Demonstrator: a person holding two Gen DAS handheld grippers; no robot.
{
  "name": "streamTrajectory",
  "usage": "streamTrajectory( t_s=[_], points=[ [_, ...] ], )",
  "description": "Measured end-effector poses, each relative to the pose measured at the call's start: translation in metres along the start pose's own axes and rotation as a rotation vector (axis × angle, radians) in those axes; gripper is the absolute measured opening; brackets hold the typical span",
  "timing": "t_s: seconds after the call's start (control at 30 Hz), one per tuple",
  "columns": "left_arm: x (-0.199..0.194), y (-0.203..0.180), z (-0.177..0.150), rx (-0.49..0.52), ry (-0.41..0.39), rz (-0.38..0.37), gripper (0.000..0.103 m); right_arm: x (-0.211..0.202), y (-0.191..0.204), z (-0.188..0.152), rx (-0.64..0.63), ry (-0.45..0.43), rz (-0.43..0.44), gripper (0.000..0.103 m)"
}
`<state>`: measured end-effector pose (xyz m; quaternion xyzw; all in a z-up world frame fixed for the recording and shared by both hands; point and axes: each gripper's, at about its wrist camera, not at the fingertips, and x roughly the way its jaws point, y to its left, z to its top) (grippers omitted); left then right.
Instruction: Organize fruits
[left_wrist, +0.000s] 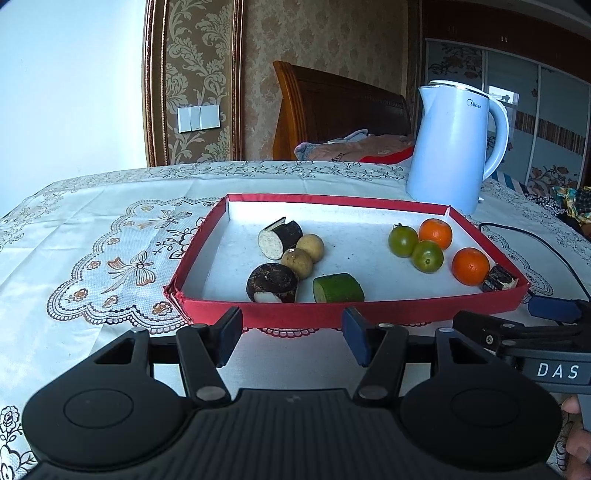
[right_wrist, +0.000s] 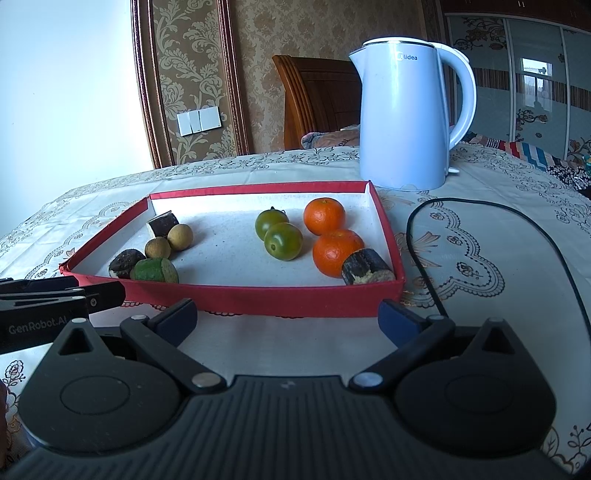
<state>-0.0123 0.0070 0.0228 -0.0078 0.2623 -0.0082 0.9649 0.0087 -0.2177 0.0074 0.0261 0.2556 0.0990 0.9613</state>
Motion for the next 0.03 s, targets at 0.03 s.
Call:
streamTrajectory(
  t_s=[0.03],
  points=[
    [-0.0004,0.0003,-0.0004,-0.001,-0.001,0.007,0.059,0.0003,0.0002,-0.0005,-0.002,0.000,0.000,0.103]
  ],
)
